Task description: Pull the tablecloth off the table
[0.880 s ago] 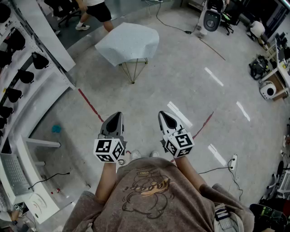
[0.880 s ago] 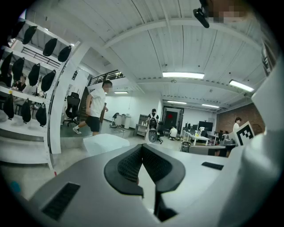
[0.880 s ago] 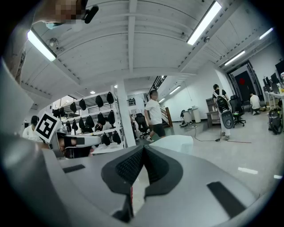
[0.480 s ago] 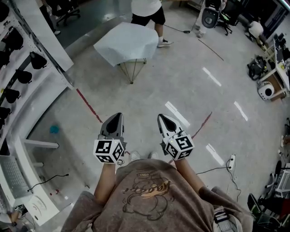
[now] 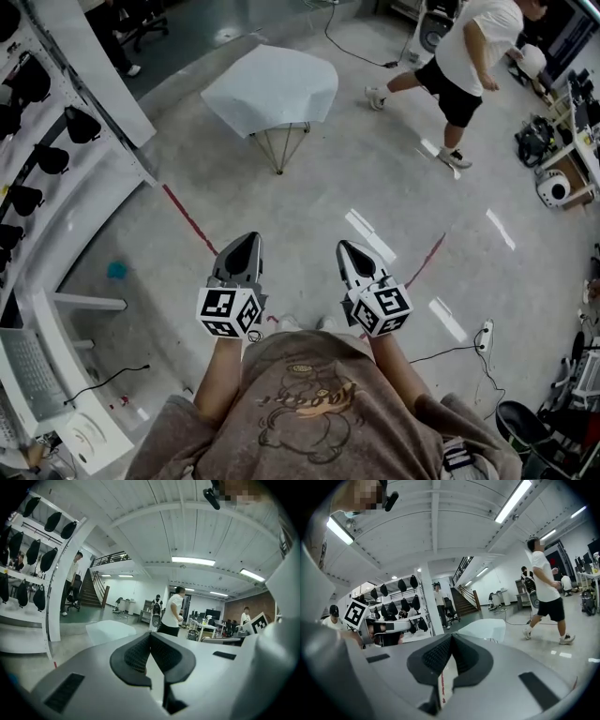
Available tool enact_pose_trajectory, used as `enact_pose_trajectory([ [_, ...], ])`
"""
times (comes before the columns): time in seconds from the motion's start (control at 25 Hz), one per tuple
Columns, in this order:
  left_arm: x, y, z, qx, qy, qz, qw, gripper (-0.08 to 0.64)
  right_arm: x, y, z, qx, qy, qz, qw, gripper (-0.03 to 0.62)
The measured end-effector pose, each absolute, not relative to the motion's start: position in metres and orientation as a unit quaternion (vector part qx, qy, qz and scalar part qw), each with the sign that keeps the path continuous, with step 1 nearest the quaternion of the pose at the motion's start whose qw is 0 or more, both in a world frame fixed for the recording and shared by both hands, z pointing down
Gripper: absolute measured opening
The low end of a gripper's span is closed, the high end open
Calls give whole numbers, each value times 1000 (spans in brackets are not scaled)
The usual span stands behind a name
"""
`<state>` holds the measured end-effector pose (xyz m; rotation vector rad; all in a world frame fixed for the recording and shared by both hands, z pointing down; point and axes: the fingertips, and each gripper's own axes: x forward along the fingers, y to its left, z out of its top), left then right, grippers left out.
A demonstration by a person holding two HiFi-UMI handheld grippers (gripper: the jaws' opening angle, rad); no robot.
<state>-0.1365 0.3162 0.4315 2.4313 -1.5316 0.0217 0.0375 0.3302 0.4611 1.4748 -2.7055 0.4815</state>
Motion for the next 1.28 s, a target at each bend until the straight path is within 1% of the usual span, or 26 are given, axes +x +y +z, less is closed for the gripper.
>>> enact_pose_trajectory([
  [0.28, -167, 307, 432, 847, -516, 7, 132, 15, 9, 327, 469, 490, -857, 156, 8, 5],
  [0.8, -167, 267, 429, 857, -500, 3, 125, 17, -5, 280, 471, 496, -855, 153, 15, 5],
  [1.12, -153, 201, 435, 851, -510, 7, 128, 17, 1, 206, 476, 479, -865, 149, 21, 5],
  [1.28, -139, 157, 434, 847, -515, 8, 131, 15, 16, 158, 473, 473, -868, 151, 17, 5],
])
